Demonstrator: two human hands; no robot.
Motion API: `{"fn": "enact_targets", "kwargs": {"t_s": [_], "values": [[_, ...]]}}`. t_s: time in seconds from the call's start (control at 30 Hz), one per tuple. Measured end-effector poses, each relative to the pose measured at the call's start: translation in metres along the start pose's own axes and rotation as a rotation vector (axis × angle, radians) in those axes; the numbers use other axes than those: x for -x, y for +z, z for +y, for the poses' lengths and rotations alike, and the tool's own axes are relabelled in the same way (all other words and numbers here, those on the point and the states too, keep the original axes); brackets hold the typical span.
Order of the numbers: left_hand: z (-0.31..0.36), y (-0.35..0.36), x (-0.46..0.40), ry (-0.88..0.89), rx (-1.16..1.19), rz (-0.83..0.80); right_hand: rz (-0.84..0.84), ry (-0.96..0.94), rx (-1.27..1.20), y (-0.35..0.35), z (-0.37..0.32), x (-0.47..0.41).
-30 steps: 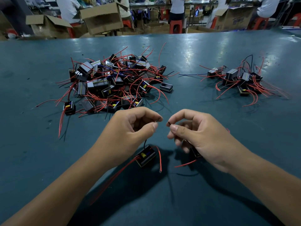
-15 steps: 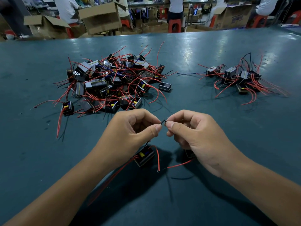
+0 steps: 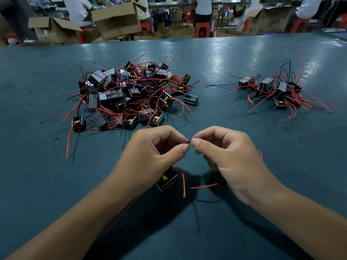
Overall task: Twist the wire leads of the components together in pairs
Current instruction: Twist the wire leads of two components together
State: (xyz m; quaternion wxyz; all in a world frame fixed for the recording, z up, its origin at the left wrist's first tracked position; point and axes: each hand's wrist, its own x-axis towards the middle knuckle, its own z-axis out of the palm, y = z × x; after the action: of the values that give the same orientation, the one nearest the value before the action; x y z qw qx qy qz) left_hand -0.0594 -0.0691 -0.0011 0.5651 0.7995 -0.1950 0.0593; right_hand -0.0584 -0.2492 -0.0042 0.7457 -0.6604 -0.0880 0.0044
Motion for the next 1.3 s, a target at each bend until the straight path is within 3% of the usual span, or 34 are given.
{"fn": "enact_targets", "kwargs": {"t_s": [0.4,0.57,0.8,1.03,1.2,1.3], "values": [[0.005,0.004,0.001,0.109,-0.129,0.021,0.065,-0.108,0.098,0.004,0.002,0.001],[0.009,0.004,0.001,0.148,-0.197,0.110,0.053,-0.171,0.219,0.002,0.001,0.000],[0.018,-0.001,-0.003,0.333,-0.498,0.092,-0.012,-0.200,0.296,0.003,-0.004,0.003],[0.025,-0.005,-0.002,0.287,-0.491,0.029,-0.068,-0.268,0.380,0.005,-0.006,0.008],[0.029,-0.005,0.000,0.227,-0.648,-0.089,-0.080,-0.313,0.436,0.009,-0.008,0.011],[0.029,-0.002,0.002,0.084,-0.554,-0.067,-0.083,-0.296,0.433,0.008,-0.008,0.012]]}}
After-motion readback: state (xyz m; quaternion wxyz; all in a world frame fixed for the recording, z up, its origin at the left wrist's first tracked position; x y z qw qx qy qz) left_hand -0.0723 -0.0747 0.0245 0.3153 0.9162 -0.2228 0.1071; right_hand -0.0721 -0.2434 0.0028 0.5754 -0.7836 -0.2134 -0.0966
